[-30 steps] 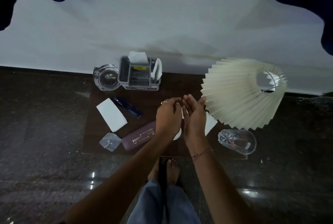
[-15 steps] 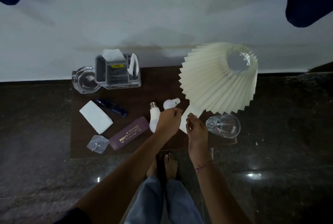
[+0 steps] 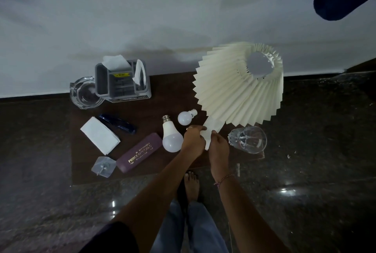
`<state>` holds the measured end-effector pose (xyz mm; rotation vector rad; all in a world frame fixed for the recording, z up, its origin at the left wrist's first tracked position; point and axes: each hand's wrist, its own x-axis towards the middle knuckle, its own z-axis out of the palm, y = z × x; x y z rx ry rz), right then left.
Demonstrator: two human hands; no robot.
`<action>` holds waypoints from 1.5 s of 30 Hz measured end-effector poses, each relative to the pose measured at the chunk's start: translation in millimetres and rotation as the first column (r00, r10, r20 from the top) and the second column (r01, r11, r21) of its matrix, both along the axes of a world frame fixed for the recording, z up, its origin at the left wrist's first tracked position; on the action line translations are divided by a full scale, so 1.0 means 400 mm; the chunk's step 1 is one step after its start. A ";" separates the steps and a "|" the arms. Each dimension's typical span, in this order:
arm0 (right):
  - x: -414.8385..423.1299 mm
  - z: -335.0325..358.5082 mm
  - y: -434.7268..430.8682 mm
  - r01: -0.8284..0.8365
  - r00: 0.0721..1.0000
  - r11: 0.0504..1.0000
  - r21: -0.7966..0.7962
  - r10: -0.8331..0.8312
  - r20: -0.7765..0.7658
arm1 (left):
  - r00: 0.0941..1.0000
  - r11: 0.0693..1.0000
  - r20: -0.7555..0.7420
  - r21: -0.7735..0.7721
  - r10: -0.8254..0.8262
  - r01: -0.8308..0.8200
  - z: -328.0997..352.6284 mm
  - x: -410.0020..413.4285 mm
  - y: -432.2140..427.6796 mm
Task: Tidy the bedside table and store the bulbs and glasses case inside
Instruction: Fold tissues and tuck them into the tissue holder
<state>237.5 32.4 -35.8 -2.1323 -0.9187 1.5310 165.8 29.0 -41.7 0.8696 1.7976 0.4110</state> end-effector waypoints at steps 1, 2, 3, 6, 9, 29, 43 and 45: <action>0.002 -0.003 0.001 -0.001 1.000 1.000 0.002 0.001 0.006 | 1.000 1.000 0.003 0.003 0.001 -0.001 -0.001 0.004 0.003; 0.004 -0.006 0.002 -0.002 1.000 1.000 0.002 0.002 0.006 | 1.000 1.000 0.012 0.000 0.001 -0.001 -0.001 0.008 0.006; 0.007 -0.010 0.001 -0.004 1.000 1.000 0.002 0.004 0.004 | 1.000 1.000 0.021 -0.006 0.002 -0.002 -0.001 0.013 0.008; 0.010 -0.014 -0.007 0.006 1.000 1.000 -0.024 -0.006 -0.001 | 0.999 0.999 0.042 -0.042 0.017 -0.015 -0.002 0.020 0.010; 0.011 -0.020 -0.017 0.048 0.999 0.998 -0.039 -0.048 -0.012 | 0.998 0.995 0.059 -0.094 0.034 -0.028 -0.006 0.016 0.009; -0.048 0.060 -0.016 0.017 0.968 0.999 0.049 -0.004 -0.252 | 0.925 0.924 -0.004 0.046 0.380 -0.379 0.158 -0.134 -0.017; -0.357 0.156 0.064 -0.521 0.793 0.785 0.335 0.590 -0.150 | 0.857 0.842 0.004 0.185 0.515 -0.507 0.212 -0.449 -0.084; -0.392 0.161 0.082 -0.568 0.768 0.728 0.384 0.636 -0.068 | 0.851 0.838 -0.081 0.245 0.519 -0.488 0.213 -0.488 -0.078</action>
